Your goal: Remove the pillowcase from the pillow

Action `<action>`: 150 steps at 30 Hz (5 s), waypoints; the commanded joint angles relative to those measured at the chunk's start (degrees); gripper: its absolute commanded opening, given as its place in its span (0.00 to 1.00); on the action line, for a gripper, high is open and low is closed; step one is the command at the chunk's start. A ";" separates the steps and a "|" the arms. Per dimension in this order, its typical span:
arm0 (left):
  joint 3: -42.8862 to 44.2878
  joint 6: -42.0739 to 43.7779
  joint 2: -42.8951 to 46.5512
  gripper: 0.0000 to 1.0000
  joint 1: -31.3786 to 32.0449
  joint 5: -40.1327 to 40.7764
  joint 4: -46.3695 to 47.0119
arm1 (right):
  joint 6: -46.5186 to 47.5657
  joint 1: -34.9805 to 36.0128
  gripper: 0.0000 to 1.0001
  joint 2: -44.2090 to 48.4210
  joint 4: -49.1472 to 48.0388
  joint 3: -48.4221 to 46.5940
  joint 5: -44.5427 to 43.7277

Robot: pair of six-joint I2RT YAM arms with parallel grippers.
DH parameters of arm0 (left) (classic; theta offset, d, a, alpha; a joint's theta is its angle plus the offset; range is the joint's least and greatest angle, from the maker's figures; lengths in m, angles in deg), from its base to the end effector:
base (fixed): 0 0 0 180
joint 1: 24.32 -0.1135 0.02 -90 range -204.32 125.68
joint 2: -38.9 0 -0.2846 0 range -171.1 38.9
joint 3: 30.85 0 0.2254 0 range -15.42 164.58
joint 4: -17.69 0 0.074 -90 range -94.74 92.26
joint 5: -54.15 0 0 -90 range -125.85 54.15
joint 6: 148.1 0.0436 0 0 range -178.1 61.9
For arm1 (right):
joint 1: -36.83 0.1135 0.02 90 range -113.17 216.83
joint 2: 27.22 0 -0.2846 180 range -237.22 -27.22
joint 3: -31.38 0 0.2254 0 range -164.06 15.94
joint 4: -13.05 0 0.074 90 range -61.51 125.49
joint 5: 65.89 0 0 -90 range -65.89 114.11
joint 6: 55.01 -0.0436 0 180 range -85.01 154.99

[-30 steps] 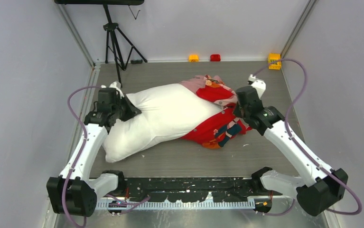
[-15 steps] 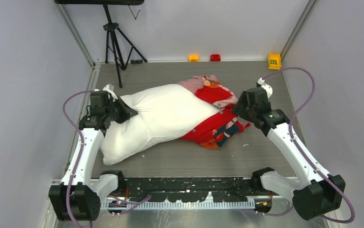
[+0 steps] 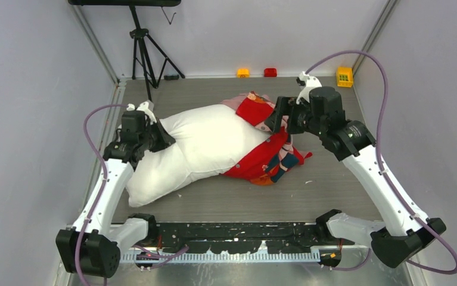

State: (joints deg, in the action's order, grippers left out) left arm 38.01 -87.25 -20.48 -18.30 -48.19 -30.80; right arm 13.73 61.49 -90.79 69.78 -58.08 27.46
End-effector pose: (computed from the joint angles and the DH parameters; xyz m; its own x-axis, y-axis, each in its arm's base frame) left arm 0.1859 -0.0290 0.3222 -0.6770 -0.4071 -0.6131 -0.0712 0.8654 -0.4960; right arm 0.1780 0.0845 0.4065 -0.6017 0.1220 -0.7893 -0.2617 0.9036 0.3392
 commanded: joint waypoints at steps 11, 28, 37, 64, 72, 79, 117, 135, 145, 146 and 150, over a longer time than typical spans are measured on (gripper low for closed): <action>3.85 3.48 1.71 0.00 2.59 5.15 -1.61 | 7.05 3.54 0.90 -25.17 1.27 -21.27 -7.60; 2.03 3.18 2.74 0.00 2.68 8.30 -1.55 | -10.16 -17.30 0.01 -38.80 -9.54 -18.17 -12.85; 2.33 2.43 3.47 0.00 2.70 14.59 -3.72 | -11.52 -26.02 0.01 -46.44 -4.91 -18.33 -21.58; 11.95 1.27 -0.56 0.00 2.56 15.74 -0.12 | -3.08 -13.73 0.90 -20.33 -5.04 -13.50 3.47; 15.83 -2.06 -7.28 0.00 2.59 19.70 -0.22 | -0.43 -0.28 0.90 -1.02 1.42 -3.36 -5.07; 14.75 -4.38 -7.09 0.00 2.59 19.99 0.45 | -1.47 2.70 0.91 5.89 6.53 9.93 -4.24; 11.31 -4.58 -2.14 0.00 -10.33 16.75 1.28 | -17.61 -13.88 0.00 19.41 -8.94 29.19 -28.15; 34.06 -10.52 -18.08 0.00 -7.32 20.55 3.12 | -12.12 -19.45 0.00 -18.06 -5.41 -28.31 -29.14; 49.76 -16.08 -27.90 0.00 -8.61 15.81 4.94 | -12.50 -23.83 0.00 -38.12 0.59 -64.90 -11.33; 48.01 -17.39 -28.43 0.00 -8.46 14.04 6.64 | -12.98 -23.79 0.00 -39.14 -0.86 -64.45 -6.53; 38.83 -21.38 -30.42 0.00 -7.14 9.02 13.01 | -14.21 -22.86 0.00 -42.08 -11.77 -57.76 17.81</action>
State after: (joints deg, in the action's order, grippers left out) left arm 82.64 -101.59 -48.89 -26.95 -31.52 -29.40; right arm 0.95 37.10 -129.76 69.83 -119.36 19.66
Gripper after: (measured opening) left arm 0.032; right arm 0.049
